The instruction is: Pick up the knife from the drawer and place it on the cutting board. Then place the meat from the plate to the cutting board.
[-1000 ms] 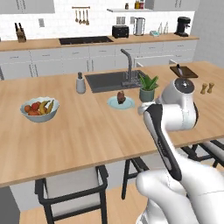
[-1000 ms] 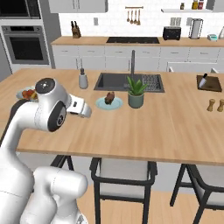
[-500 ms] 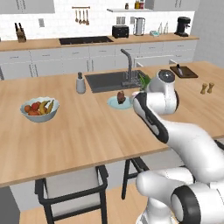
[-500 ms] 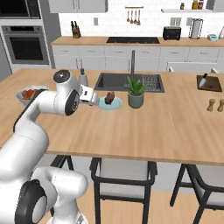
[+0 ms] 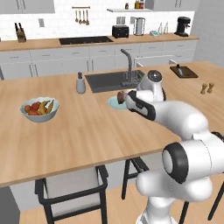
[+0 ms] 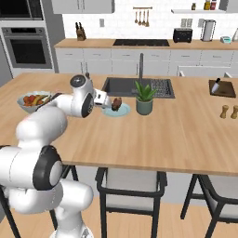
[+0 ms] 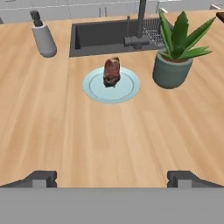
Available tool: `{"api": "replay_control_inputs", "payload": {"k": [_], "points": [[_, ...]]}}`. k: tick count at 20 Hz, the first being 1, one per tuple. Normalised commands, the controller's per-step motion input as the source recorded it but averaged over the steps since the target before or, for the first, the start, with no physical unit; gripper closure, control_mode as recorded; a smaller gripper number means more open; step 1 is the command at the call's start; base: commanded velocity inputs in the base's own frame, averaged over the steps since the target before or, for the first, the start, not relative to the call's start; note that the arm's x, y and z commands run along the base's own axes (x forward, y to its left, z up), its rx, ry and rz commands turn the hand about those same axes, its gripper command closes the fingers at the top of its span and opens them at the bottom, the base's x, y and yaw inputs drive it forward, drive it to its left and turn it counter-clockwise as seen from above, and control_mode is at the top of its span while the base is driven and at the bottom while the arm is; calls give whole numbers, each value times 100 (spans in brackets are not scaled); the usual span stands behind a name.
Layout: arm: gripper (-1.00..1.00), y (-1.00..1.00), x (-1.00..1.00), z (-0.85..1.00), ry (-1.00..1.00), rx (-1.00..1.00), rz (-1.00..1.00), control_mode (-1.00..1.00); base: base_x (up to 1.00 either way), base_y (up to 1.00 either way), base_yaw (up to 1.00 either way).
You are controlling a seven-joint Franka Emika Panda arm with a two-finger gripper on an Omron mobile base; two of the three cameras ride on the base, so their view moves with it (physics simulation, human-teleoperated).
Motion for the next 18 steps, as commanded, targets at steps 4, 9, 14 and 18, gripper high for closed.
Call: {"api": "replay_control_inputs", "payload": {"k": [4,9,14,18], "points": [[-100,7,54,-31,0,0,-9,-100,0,0,0],[-100,0,41,-6,1,0,-2,-100,0,0,0],[-100,-2,25,-9,2,0,0,-100,0,0,0],[-100,-1,9,-38,0,0,0,-100,0,0,0]]}}
